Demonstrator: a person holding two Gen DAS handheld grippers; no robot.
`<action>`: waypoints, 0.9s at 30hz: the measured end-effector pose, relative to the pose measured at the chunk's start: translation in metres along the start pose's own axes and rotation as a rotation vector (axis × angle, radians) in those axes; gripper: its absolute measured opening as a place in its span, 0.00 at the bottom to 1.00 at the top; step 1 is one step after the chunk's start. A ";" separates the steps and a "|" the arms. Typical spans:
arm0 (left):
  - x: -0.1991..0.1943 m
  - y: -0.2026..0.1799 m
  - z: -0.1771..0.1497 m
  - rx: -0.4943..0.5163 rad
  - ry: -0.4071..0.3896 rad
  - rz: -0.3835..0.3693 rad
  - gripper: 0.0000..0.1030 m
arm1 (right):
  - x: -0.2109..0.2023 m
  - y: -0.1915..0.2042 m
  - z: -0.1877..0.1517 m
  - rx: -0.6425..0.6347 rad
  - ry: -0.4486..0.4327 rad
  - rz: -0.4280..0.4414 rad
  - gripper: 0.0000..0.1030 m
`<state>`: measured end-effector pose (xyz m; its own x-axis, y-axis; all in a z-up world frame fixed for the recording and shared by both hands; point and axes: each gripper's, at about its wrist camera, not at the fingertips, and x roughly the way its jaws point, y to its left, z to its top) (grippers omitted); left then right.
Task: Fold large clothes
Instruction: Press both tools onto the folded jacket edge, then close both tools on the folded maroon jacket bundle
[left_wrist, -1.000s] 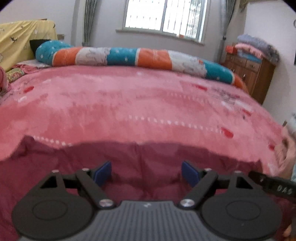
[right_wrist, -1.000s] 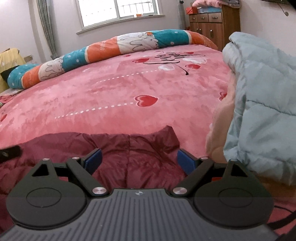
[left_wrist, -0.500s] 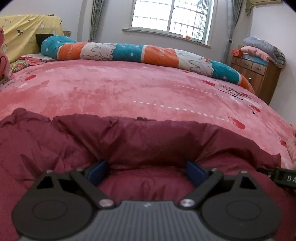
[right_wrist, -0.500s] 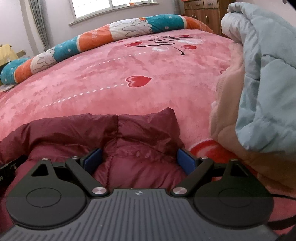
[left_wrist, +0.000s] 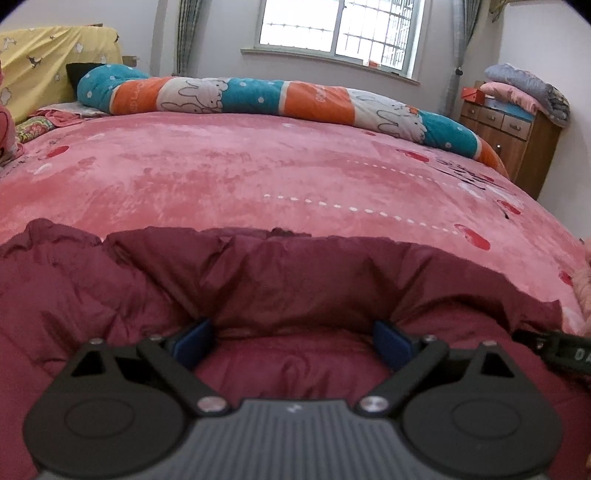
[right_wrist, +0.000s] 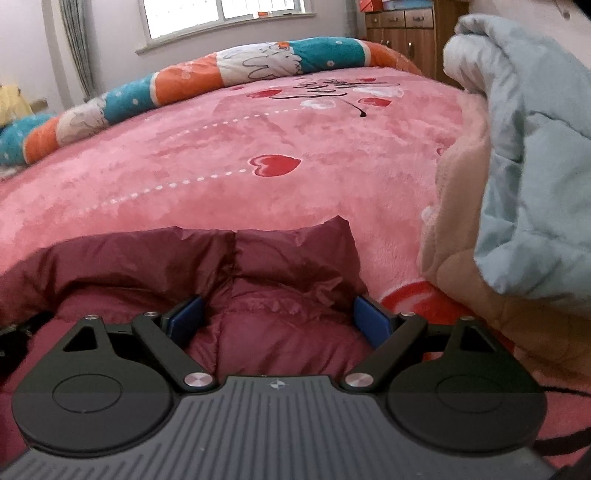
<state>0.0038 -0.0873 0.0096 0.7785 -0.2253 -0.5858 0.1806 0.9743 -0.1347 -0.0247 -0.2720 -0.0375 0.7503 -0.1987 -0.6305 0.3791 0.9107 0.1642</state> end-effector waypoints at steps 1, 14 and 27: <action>-0.005 0.002 0.002 -0.006 0.001 -0.012 0.91 | -0.005 -0.006 0.002 0.025 0.001 0.031 1.00; -0.128 0.092 0.032 -0.009 -0.084 -0.085 0.92 | -0.095 -0.071 -0.003 0.157 0.001 0.190 1.00; -0.172 0.220 0.010 -0.217 -0.088 0.031 0.93 | -0.105 -0.107 -0.043 0.334 0.165 0.223 1.00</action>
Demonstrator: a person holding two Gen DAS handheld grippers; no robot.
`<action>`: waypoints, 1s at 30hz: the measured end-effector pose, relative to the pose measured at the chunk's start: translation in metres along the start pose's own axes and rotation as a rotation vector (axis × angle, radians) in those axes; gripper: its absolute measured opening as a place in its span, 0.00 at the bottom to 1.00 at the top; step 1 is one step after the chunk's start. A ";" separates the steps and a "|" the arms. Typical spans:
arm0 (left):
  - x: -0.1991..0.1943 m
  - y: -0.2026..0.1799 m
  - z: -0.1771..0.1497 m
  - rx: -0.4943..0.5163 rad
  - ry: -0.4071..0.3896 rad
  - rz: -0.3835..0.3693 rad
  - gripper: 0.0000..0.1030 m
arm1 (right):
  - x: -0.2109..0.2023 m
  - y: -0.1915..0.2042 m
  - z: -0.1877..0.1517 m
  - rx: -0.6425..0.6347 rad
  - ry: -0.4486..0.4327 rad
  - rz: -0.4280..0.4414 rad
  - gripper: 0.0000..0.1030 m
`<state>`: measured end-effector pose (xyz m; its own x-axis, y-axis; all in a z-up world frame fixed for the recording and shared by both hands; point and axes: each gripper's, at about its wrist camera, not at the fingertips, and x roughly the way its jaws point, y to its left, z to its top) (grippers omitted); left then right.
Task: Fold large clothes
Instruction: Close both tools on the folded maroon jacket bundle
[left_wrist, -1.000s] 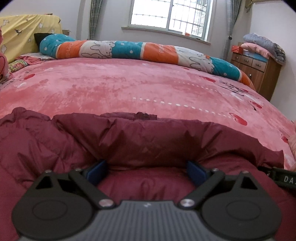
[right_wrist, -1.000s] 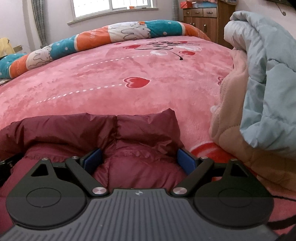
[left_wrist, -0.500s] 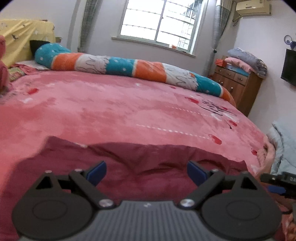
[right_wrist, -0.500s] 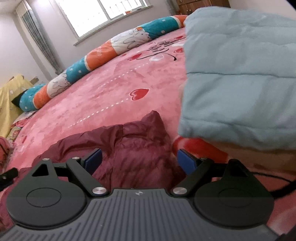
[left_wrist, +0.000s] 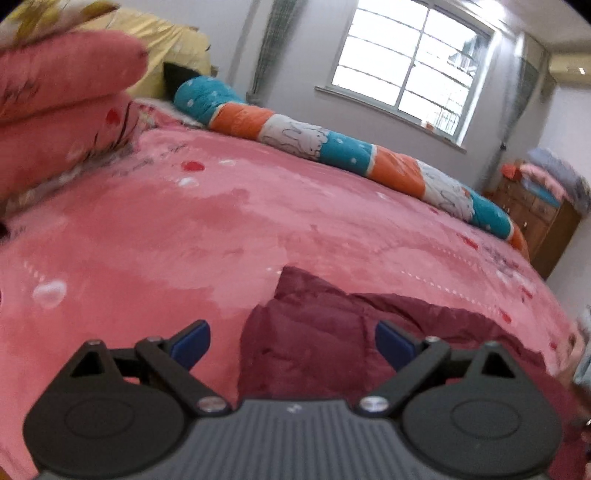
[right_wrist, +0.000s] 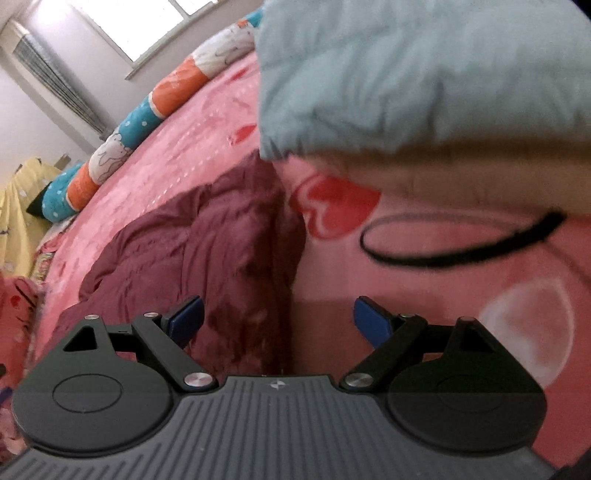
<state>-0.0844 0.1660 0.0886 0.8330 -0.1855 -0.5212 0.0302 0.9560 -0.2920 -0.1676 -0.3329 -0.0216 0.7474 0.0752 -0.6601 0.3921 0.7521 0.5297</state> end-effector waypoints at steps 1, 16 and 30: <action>0.001 0.006 -0.001 -0.014 0.011 -0.013 0.93 | 0.001 0.000 -0.002 0.000 0.005 0.006 1.00; 0.032 0.055 -0.015 -0.144 0.093 -0.178 0.93 | 0.008 0.006 -0.005 0.021 0.055 0.130 1.00; 0.086 0.080 -0.021 -0.289 0.268 -0.249 0.93 | 0.014 0.010 -0.003 0.006 0.078 0.238 1.00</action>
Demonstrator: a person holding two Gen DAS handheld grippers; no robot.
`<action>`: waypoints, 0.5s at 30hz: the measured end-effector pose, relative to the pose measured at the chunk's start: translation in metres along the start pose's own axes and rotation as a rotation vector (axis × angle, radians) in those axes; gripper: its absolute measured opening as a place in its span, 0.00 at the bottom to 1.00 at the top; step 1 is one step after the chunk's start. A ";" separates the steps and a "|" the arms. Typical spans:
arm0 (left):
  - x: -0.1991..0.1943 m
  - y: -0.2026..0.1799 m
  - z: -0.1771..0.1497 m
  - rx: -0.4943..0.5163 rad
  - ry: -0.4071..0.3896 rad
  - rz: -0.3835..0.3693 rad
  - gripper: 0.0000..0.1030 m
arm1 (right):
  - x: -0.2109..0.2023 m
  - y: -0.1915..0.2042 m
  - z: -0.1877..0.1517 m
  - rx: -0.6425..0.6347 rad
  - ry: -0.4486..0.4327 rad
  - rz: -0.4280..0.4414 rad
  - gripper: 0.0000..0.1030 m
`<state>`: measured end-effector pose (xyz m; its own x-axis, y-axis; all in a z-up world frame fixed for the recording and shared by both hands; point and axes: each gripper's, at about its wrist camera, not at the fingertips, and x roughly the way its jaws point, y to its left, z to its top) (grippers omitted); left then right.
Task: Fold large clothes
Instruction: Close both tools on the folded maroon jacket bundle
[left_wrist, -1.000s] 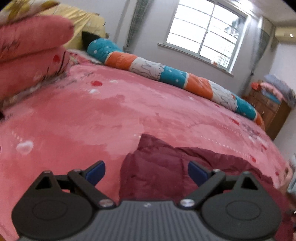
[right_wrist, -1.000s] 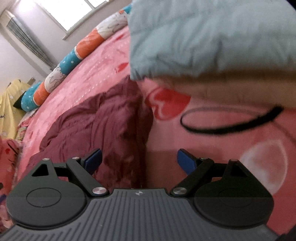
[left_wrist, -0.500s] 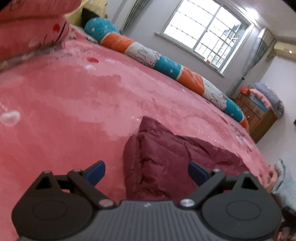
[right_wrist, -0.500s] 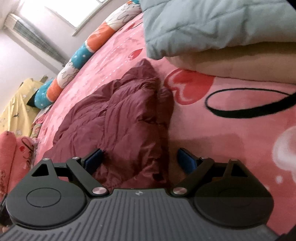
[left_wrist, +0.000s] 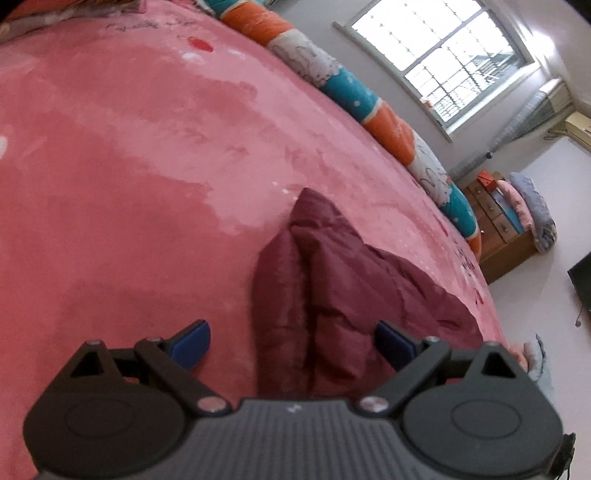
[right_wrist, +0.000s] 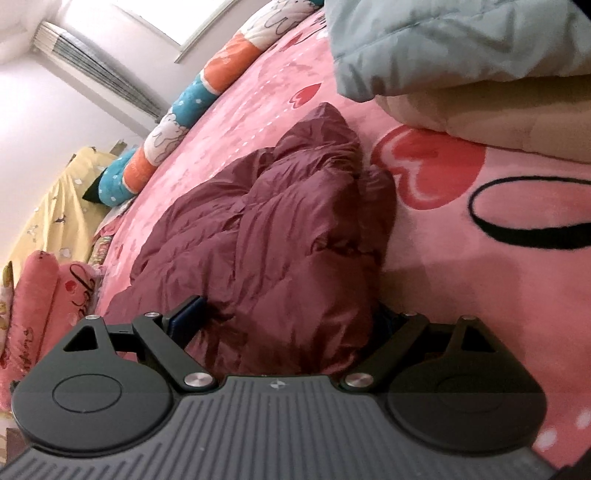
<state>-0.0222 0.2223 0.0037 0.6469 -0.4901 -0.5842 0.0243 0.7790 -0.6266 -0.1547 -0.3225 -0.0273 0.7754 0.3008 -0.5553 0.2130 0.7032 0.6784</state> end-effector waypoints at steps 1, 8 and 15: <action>0.002 0.003 0.001 -0.014 0.005 -0.009 0.93 | 0.000 0.000 0.001 0.005 0.002 0.010 1.00; 0.015 0.007 0.008 -0.032 0.032 -0.041 0.95 | 0.004 0.001 0.002 0.014 0.008 0.044 1.00; 0.028 -0.002 0.008 0.030 0.061 -0.041 0.99 | 0.007 0.003 0.002 0.007 0.004 0.056 1.00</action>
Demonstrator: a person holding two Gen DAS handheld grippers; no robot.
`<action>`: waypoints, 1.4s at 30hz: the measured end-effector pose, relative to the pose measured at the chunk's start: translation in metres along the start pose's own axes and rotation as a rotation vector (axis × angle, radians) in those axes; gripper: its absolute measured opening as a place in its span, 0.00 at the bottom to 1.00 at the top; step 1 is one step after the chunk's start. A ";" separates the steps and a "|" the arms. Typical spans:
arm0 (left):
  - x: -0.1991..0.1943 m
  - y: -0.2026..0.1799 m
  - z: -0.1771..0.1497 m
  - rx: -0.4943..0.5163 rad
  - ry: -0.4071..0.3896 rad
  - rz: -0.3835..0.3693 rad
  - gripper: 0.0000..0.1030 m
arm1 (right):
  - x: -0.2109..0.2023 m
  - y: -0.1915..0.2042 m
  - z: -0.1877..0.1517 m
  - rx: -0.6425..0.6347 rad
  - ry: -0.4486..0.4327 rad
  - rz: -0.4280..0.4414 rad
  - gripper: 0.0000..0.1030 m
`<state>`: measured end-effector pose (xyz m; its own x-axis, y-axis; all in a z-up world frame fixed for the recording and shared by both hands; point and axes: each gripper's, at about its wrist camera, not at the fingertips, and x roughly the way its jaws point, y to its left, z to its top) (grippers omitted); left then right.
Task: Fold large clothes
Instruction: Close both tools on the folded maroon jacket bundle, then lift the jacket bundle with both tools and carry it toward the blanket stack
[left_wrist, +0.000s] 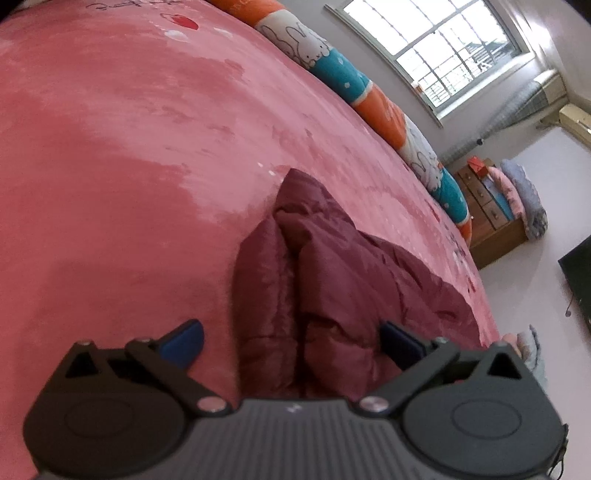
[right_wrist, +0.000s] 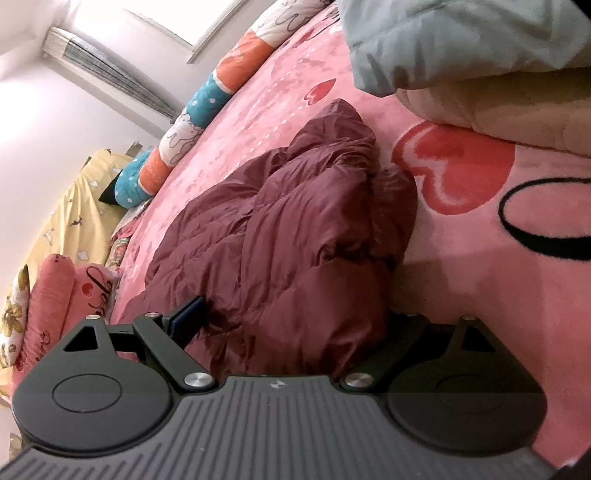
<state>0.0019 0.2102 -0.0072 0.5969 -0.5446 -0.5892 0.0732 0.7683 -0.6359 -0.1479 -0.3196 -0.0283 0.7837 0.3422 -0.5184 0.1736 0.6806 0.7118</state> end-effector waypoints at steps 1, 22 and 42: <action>0.002 -0.002 0.000 0.012 0.003 0.004 0.99 | 0.000 0.001 0.000 -0.005 -0.001 -0.002 1.00; 0.024 -0.015 -0.003 0.097 0.071 -0.080 0.99 | 0.004 0.006 -0.002 -0.073 -0.013 -0.042 1.00; 0.019 -0.029 -0.014 0.116 0.021 -0.103 0.48 | 0.005 0.031 -0.007 -0.155 -0.050 -0.099 0.80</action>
<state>-0.0001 0.1732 -0.0069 0.5648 -0.6284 -0.5349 0.2257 0.7411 -0.6323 -0.1426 -0.2928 -0.0123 0.7969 0.2383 -0.5551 0.1604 0.8025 0.5748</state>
